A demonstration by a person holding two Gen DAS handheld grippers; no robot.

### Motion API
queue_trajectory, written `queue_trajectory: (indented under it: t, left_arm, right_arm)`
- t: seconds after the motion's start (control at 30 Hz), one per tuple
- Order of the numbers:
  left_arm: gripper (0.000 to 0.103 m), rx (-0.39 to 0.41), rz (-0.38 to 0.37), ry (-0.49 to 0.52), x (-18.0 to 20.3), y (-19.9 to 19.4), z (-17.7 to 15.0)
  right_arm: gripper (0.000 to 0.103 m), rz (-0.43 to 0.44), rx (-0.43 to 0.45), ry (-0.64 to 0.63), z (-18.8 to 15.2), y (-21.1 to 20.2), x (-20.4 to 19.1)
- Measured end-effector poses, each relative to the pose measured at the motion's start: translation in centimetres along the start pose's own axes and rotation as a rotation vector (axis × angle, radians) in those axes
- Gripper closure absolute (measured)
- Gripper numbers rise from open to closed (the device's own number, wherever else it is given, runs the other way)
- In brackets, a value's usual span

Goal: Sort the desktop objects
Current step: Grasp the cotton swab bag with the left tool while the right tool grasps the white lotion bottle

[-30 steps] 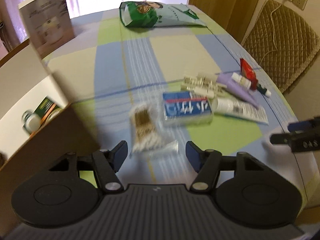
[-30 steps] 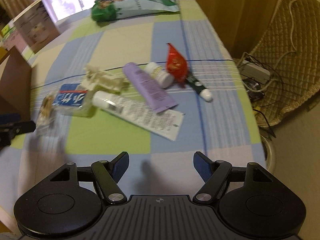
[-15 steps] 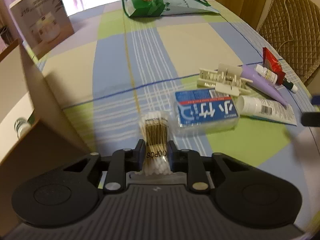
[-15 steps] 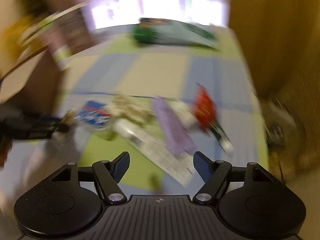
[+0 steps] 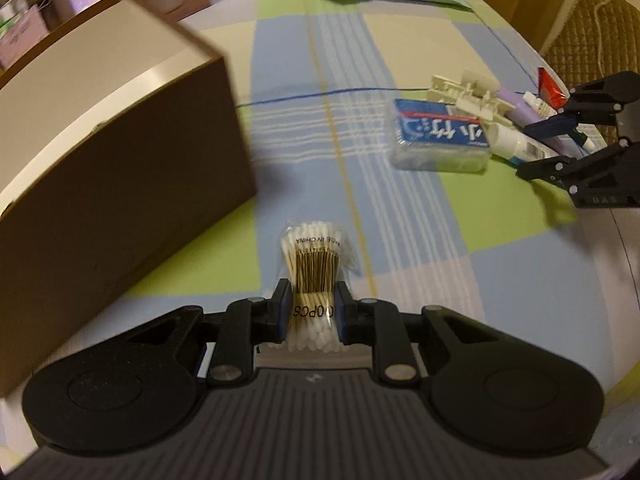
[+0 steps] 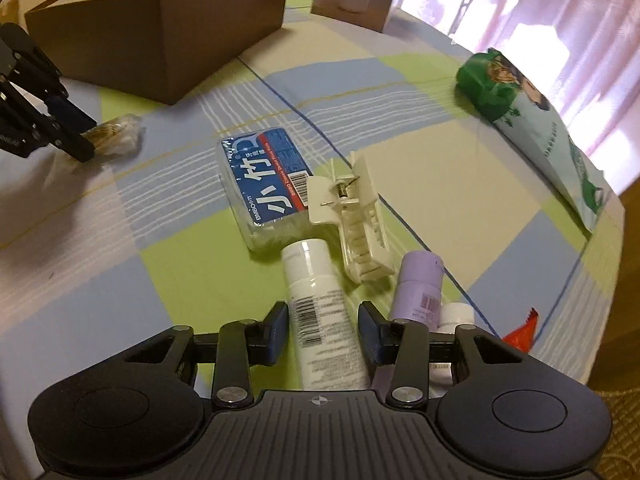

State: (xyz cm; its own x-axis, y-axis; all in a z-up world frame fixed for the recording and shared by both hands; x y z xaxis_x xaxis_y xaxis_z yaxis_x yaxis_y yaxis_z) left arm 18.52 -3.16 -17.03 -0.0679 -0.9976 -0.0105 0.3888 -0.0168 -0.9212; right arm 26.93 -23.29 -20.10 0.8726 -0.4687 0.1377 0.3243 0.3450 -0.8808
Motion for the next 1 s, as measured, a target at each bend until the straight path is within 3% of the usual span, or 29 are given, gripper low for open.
queue_trajectory:
  t: [0.17,0.23,0.3,0.4,0.57,0.77,1.0]
  left_arm:
    - [0.081,-0.007,0.001,-0.037,-0.8,0.0,-0.8]
    - [0.074,-0.010,-0.003,-0.045,-1.0,0.4,-1.0]
    - [0.074,-0.007,-0.006,-0.047,-1.1,0.8,-1.1]
    - [0.082,-0.001,-0.014,-0.031,-1.1,0.6,-1.1]
    - [0.086,0.005,-0.042,-0.023,-1.4,-0.7,-1.5]
    - [0.086,0.060,-0.062,0.008,-2.0,-4.2,-1.4]
    - [0.086,0.187,-0.077,0.007,-4.3,-9.5,0.0]
  right_arm:
    - [0.057,0.021,-0.009,0.086,0.3,-0.4,-1.4]
    - [0.067,0.030,-0.013,0.120,0.4,-0.6,-1.9]
    - [0.070,0.038,-0.016,0.155,0.5,-0.8,-2.5]
    - [0.071,0.051,-0.022,0.206,0.7,-1.0,-3.3]
    - [0.071,0.079,-0.015,0.302,1.1,-1.8,-4.6]
    - [0.071,0.147,0.065,0.466,2.6,-4.4,-5.6]
    - [0.071,0.141,0.142,0.490,7.1,-6.3,-6.7]
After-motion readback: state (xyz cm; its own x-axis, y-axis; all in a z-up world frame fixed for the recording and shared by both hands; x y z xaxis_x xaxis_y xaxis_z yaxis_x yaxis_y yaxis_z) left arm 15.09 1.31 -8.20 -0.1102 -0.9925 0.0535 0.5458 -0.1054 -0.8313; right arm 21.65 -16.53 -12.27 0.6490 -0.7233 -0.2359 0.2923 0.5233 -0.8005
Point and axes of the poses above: each gripper's, at about its wrist camera, not at the fingertips, and y roughly the way its jaws point, x to its right, z to its top, the point moved 6 cm from there along y, roughly the way its jaws point, and after that the axes turned 2 degrees about -x, right-handed, at the moved point
